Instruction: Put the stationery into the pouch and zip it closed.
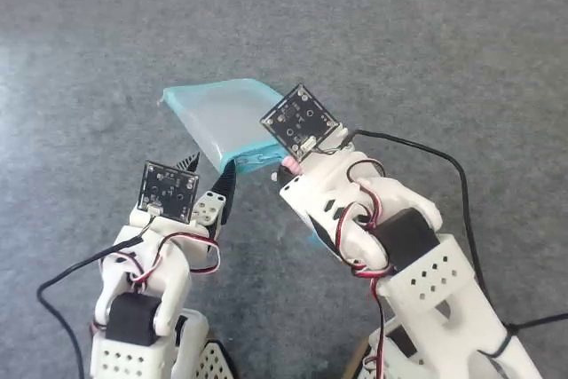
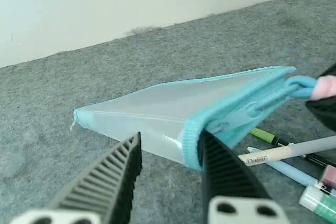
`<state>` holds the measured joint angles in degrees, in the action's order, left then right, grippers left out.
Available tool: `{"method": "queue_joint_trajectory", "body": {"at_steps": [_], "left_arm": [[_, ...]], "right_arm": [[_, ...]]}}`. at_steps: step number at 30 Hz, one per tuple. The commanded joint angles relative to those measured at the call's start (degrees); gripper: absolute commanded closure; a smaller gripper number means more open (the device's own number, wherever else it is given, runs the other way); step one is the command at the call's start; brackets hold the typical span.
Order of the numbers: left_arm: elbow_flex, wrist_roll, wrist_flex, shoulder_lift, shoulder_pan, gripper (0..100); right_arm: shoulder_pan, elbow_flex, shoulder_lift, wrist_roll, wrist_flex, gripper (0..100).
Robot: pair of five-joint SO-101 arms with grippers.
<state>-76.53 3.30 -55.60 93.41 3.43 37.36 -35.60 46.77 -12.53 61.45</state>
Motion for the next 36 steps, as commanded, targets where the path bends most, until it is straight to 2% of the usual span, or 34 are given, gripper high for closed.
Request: {"method": "queue_joint_trajectory", "body": {"at_steps": [1,6,13,24,31,36], "left_arm": [[0.2,0.8,1.6,0.1,-0.5,85],[0.2,0.9,1.6,0.1,-0.6,87],[-0.6,-0.1,1.9,0.2,-0.7,89],[-1.7,-0.8,3.6,0.2,-0.7,90],[-1.6,-0.8,3.5,0.2,-0.7,90],[-1.6,-0.9,3.5,0.2,-0.7,90]], "right_arm": [[-1.5,-0.8,0.0,-1.9,-0.5,99.2],[-3.1,-4.3,0.0,-2.1,-2.7,99.2],[-10.2,-5.5,0.0,-4.0,-2.9,99.2],[-11.5,-8.7,0.0,-6.4,-4.8,99.2],[-17.8,-9.8,0.0,-6.7,-5.1,99.1],[-18.4,-9.9,0.0,-6.7,-4.8,99.1]]}}
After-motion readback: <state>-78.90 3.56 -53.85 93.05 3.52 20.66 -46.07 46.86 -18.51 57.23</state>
